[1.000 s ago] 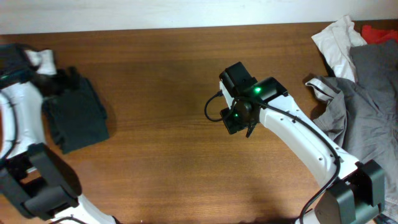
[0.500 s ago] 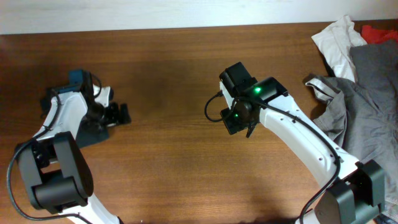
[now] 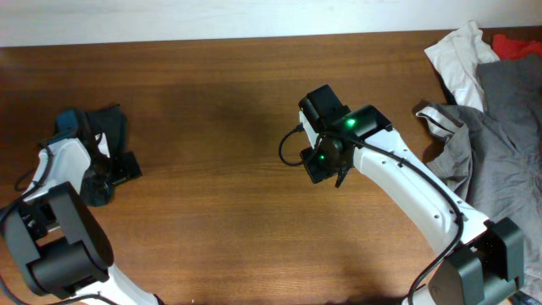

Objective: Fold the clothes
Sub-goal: 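Slide the bundle to the table's left side with the left gripper, then release the bundle and lift both grippers away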

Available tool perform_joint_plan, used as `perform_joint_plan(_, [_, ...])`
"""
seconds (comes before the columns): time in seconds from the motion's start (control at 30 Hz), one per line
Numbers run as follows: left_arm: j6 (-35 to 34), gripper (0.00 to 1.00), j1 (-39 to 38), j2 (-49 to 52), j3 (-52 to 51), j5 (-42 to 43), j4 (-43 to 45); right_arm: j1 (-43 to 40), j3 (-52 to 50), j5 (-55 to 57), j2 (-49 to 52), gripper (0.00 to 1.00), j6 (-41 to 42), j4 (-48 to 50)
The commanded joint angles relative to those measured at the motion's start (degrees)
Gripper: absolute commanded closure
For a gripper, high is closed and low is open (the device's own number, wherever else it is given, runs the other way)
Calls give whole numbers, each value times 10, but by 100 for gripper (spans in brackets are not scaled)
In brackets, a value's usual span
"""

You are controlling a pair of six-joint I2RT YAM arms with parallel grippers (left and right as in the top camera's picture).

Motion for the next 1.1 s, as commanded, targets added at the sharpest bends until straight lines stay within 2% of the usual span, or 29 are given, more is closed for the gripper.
perform_joint_plan(0.0, [-5, 1, -17, -10, 11, 63, -10, -5, 10, 9, -12, 52, 5, 0])
perform_joint_plan(0.1, [-5, 1, -40, -31, 18, 108, -34, -5, 10, 9, -12, 51, 14, 1])
perform_joint_plan(0.17, [-5, 1, -62, -58, 19, 112, -42, -5, 10, 9, -12, 44, 33, 7])
perform_joint_plan(0.27, [-5, 1, -98, -103, 19, 107, -43, -5, 10, -11, -12, 38, 39, 26])
perform_joint_plan(0.37, [-5, 1, -138, -142, 19, 107, -38, -15, 10, -54, -12, 22, 39, 57])
perform_joint_plan(0.4, [-5, 1, -153, -152, 19, 107, -37, -22, 10, -69, -12, 14, 39, 67])
perform_joint_plan(0.43, [-5, 1, -168, -160, 19, 107, -38, -32, 10, -87, -13, 0, 40, 78])
perform_joint_plan(0.67, [-1, 1, -228, -172, 41, 107, -108, -125, 12, -127, -14, 1, 39, 93])
perform_joint_plan(0.9, [3, 1, -221, -173, 136, 107, -260, -232, 26, -127, -24, 1, 33, -35])
perform_joint_plan(1.07, [8, 1, -221, -185, 153, 105, -346, -263, 24, -125, -67, 1, -12, -112])
